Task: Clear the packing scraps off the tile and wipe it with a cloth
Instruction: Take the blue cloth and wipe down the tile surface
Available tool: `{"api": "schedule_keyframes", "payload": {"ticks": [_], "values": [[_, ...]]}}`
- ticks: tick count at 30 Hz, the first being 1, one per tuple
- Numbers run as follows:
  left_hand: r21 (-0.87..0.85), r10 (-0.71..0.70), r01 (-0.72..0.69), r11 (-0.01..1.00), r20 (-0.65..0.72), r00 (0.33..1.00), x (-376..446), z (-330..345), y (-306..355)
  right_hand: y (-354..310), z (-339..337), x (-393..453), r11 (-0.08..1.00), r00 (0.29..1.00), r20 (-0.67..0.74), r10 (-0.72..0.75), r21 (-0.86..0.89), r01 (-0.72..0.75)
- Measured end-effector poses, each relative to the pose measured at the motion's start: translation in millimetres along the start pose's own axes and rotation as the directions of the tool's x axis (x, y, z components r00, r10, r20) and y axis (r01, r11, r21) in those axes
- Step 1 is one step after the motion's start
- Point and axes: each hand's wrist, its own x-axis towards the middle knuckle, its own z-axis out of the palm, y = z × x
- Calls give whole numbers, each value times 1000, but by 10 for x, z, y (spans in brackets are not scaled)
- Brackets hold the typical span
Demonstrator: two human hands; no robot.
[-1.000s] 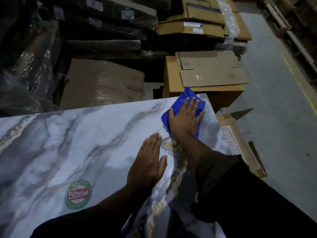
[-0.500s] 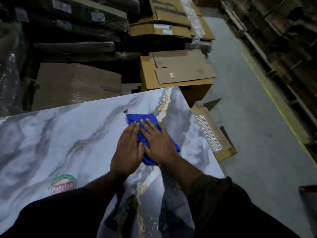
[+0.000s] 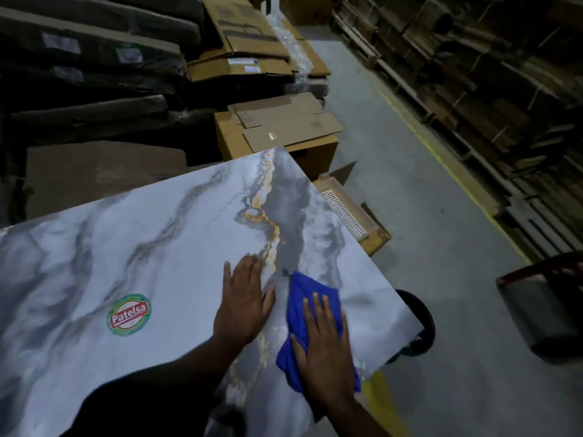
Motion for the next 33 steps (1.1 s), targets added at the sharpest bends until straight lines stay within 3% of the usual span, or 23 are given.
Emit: {"api": "schedule_keyframes", "payload": {"ticks": [2,5,11,14,21,29,33], "values": [[4,8,-8,1000,46,999,-155,-13,154,27,-29,-166,975,974,-24,224,-11,-224],[1,19,-19,1000,83,996,-306,-38,283,73,-84,-225,854,853,-41,520,56,-518],[10,-18,17,1000,108,994,-331,-35,320,65,-106,12,683,683,-28,730,85,-726],[32,-39,37,999,70,997,-281,12,330,114,-89,191,647,650,7,760,74,-758],[173,-113,113,978,-13,994,123,132,215,244,-94,894,718,719,-50,693,128,-684],[181,-284,302,936,-118,952,1006,338,-97,249,-35,1927,851,849,-57,525,55,-522],[125,-434,448,885,-122,892,1295,391,-103,112,-33,2549,916,916,-46,399,-23,-401]]}}
